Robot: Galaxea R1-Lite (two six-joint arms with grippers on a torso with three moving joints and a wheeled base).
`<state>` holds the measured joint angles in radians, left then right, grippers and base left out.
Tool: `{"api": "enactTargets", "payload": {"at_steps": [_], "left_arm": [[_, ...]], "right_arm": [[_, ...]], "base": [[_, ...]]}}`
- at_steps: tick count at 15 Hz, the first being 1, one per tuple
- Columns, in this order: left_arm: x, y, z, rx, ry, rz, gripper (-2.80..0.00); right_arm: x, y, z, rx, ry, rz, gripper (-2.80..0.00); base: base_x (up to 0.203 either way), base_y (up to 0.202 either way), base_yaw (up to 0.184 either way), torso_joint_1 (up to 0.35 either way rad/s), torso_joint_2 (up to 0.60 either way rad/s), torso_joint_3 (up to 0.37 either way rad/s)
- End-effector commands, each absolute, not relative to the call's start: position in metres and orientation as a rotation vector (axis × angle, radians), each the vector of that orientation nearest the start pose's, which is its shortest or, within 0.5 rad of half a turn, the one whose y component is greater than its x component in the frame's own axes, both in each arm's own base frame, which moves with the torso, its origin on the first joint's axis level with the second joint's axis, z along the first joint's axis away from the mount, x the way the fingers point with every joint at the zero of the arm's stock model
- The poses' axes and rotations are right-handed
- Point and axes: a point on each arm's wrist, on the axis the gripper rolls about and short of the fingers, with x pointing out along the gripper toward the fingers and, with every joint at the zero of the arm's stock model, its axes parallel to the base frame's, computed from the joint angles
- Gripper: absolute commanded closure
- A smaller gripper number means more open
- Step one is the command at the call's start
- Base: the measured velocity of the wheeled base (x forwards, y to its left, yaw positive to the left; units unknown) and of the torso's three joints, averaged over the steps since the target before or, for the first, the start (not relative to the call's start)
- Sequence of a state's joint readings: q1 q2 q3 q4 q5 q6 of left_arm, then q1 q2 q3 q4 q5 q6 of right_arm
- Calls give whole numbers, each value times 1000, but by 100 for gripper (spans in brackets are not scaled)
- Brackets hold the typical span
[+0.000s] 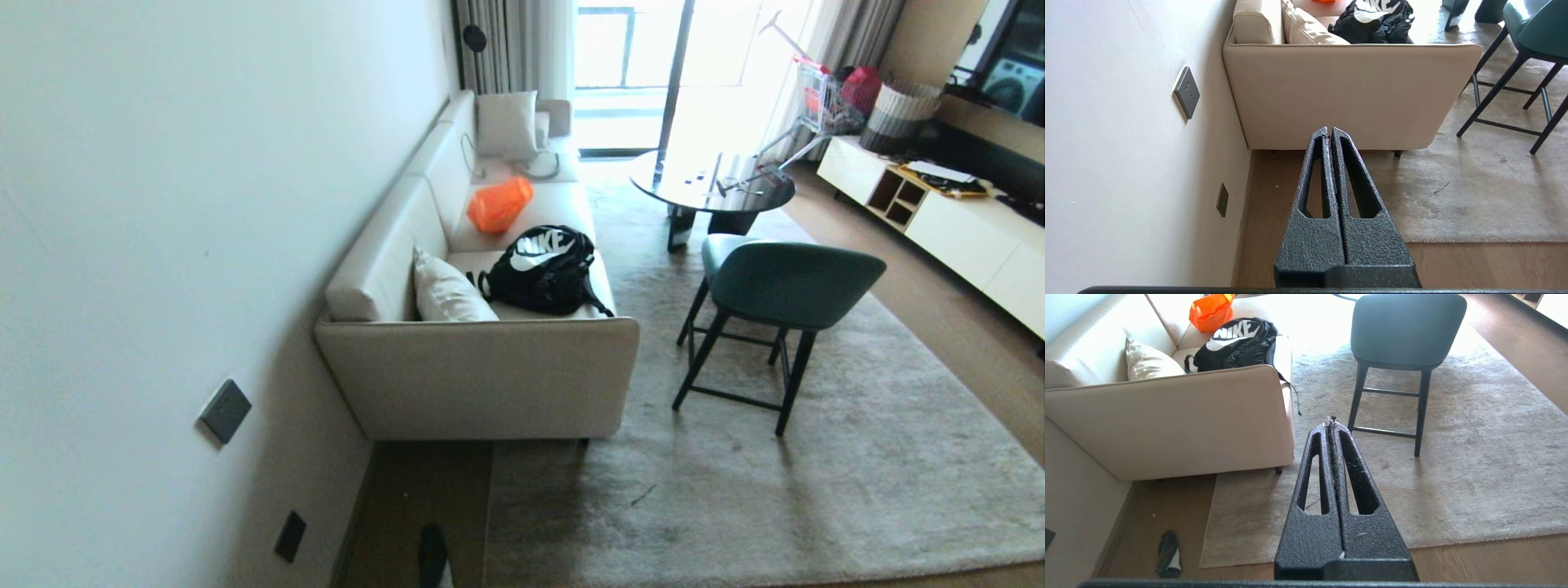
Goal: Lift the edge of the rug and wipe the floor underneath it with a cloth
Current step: Pick up the rag
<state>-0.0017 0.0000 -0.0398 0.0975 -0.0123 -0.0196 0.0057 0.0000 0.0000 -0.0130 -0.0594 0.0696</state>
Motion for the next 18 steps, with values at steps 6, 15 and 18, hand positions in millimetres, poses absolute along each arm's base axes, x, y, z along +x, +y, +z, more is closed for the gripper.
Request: {"api": "enactTargets", "payload": {"at_steps": [6, 15, 18], "left_arm": [[-26, 0, 76, -20, 58, -13, 0], [-26, 0, 76, -20, 58, -13, 0], [-26, 0, 76, -20, 58, -13, 0]], "right_arm": [[-23, -1, 77, 71, -16, -53, 0], [-23, -1, 77, 71, -14, -53, 0], [-23, -1, 77, 70, -15, -53, 0]], "base": [[0, 0, 0, 0, 0, 0], [0, 0, 0, 0, 0, 0], [0, 0, 0, 0, 0, 0]]}}
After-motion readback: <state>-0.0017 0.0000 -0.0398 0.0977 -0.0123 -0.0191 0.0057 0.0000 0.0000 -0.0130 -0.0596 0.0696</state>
